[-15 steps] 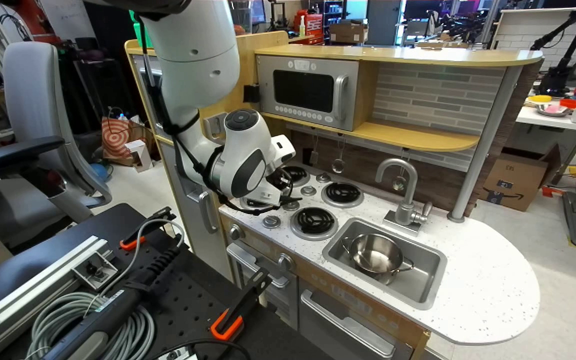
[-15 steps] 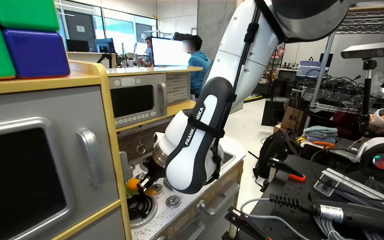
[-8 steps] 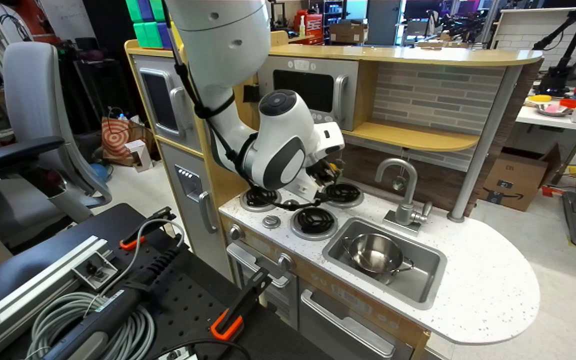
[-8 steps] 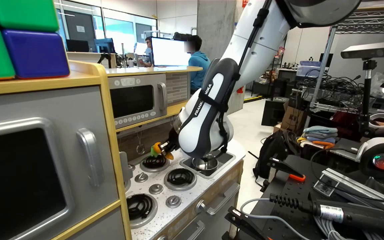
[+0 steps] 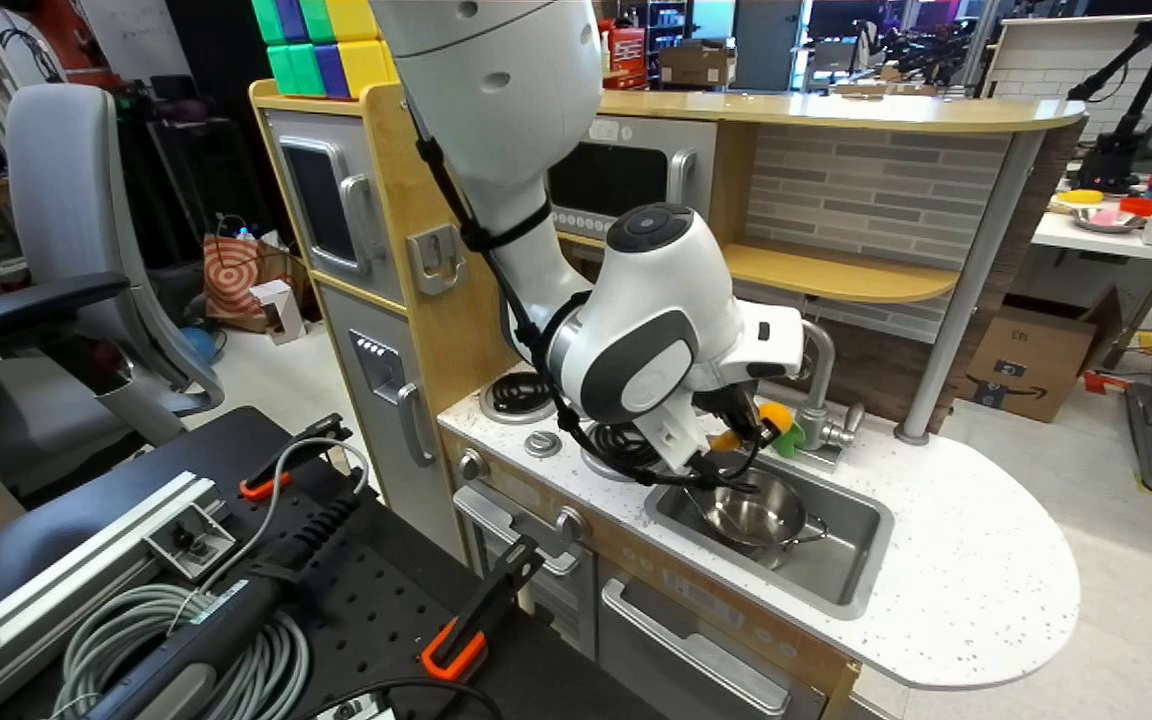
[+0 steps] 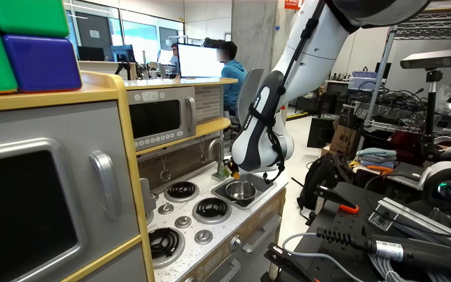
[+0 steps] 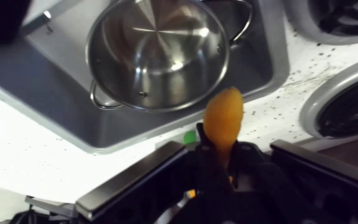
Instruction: Put the carrot plush inside the pot that is in the sink
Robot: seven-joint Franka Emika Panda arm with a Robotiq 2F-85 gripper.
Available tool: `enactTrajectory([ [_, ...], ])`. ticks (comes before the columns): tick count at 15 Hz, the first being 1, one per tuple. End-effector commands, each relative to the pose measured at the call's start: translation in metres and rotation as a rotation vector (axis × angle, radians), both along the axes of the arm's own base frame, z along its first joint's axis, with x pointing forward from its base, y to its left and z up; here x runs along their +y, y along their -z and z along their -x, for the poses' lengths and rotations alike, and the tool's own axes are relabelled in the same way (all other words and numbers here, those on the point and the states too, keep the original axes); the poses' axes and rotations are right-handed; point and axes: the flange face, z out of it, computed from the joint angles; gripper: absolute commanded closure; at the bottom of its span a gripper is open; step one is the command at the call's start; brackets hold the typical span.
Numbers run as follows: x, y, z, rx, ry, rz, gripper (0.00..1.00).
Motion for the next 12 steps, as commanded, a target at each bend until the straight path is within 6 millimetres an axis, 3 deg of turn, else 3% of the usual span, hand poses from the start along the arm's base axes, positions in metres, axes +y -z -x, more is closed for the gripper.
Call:
enactTrajectory([
  [1,-0.023,-0.001,0.001,0.038,0.136,-0.047,0.97],
  [4,-0.032,0.003,0.003,0.060,0.198,-0.072,0.97],
  [5,-0.031,0.001,0.004,0.068,0.210,-0.089,0.64],
  [7,-0.026,-0.002,0.004,0.074,0.218,-0.114,0.58],
  [12,0.012,-0.033,0.015,0.079,0.140,-0.184,0.20],
])
